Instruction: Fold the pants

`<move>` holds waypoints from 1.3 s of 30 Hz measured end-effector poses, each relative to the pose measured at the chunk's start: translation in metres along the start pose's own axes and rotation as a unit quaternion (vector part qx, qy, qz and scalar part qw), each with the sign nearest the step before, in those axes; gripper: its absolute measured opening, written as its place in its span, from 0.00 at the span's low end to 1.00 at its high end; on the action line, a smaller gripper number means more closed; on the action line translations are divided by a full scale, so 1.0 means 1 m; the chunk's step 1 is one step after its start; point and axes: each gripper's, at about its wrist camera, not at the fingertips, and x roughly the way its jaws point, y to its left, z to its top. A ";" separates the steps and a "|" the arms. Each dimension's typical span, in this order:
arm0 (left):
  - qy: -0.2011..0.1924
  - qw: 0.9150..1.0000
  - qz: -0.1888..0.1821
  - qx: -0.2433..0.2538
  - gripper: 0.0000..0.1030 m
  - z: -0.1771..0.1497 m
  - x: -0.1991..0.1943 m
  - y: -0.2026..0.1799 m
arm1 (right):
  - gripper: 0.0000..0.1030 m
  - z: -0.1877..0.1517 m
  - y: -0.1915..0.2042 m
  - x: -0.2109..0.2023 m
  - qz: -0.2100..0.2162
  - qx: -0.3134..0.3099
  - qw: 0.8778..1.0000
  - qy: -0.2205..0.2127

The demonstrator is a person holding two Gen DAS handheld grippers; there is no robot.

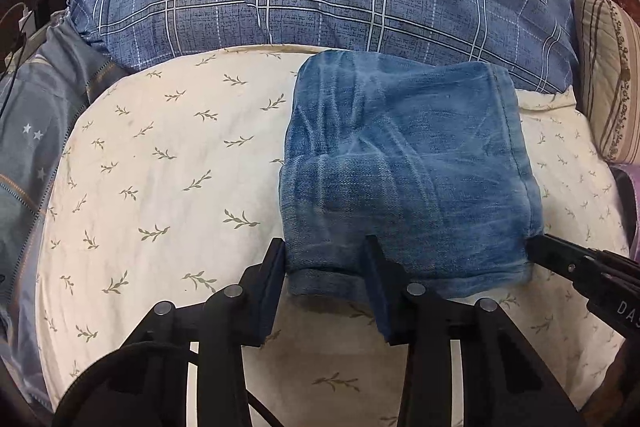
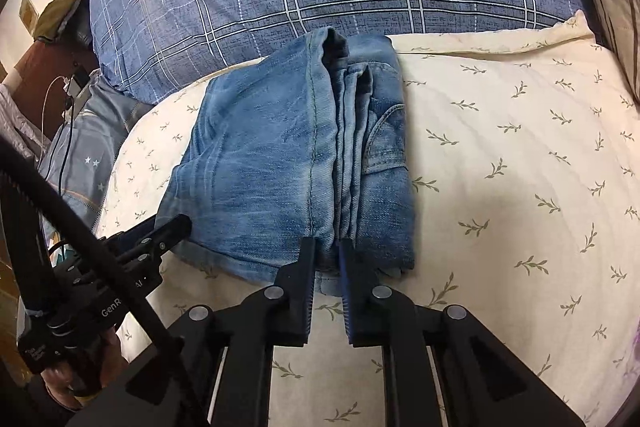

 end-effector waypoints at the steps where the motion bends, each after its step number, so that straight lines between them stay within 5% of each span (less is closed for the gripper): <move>1: 0.000 1.000 0.001 0.000 0.37 0.000 0.000 0.000 | 0.13 0.000 0.000 0.000 0.000 0.000 1.000 0.000; 18: 0.006 1.000 -0.005 -0.002 0.38 0.003 -0.001 0.002 | 0.21 0.001 -0.002 0.001 -0.004 0.004 1.000 0.005; 22: 0.004 0.999 -0.036 -0.029 0.40 0.017 -0.011 0.019 | 0.25 0.005 -0.007 -0.013 0.045 0.018 0.999 -0.022; 24: -0.005 0.997 -0.049 -0.051 0.46 0.022 -0.015 0.031 | 0.35 0.008 -0.007 -0.022 0.060 0.018 0.997 -0.046; 26: -0.003 0.996 -0.051 -0.067 0.48 0.025 -0.014 0.039 | 0.61 0.010 -0.007 -0.027 0.067 0.017 0.996 -0.062; 32: 0.025 0.994 -0.063 -0.084 0.52 0.042 0.009 0.050 | 0.74 0.029 -0.015 -0.014 0.098 0.024 0.993 -0.060; 34: 0.038 0.993 -0.077 -0.081 0.54 0.057 0.016 0.052 | 0.78 0.044 -0.022 -0.002 0.114 0.029 0.992 -0.052; 36: 0.055 0.990 -0.115 -0.058 0.68 0.089 0.033 0.050 | 0.81 0.070 -0.030 0.018 0.108 0.023 0.993 -0.033; 39: 0.073 0.988 -0.122 -0.065 0.68 0.111 0.064 0.057 | 0.81 0.103 -0.050 0.048 0.138 0.060 0.989 -0.006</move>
